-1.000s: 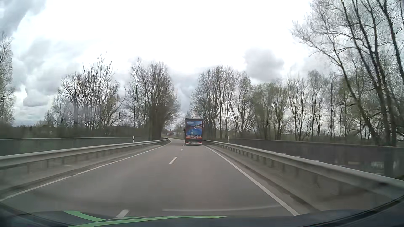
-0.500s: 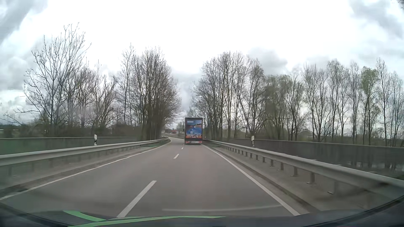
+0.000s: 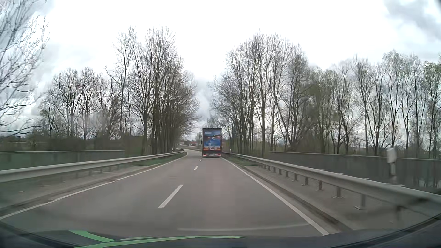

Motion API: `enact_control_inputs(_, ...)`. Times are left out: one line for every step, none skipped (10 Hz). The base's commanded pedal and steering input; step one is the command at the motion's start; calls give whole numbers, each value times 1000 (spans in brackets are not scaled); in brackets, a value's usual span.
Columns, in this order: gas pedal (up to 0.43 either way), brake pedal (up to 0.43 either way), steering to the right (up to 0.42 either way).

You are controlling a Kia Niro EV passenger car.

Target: Follow the waypoints while adhering to traffic rules and regulations

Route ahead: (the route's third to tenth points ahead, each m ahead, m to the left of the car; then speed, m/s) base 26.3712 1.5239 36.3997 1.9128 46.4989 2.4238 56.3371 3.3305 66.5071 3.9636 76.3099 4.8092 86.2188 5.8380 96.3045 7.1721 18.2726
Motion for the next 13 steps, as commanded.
enact_control_inputs(130,0,-8)
enact_control_inputs(130,0,-8)
enact_control_inputs(130,0,-8)
enact_control_inputs(130,0,-8)
enact_control_inputs(130,0,-8)
enact_control_inputs(130,0,-7)
enact_control_inputs(130,0,-6)
enact_control_inputs(138,0,-6)
enact_control_inputs(177,0,-5)
enact_control_inputs(177,0,-5)
enact_control_inputs(177,0,-5)
enact_control_inputs(177,0,-5)
enact_control_inputs(177,0,-5)
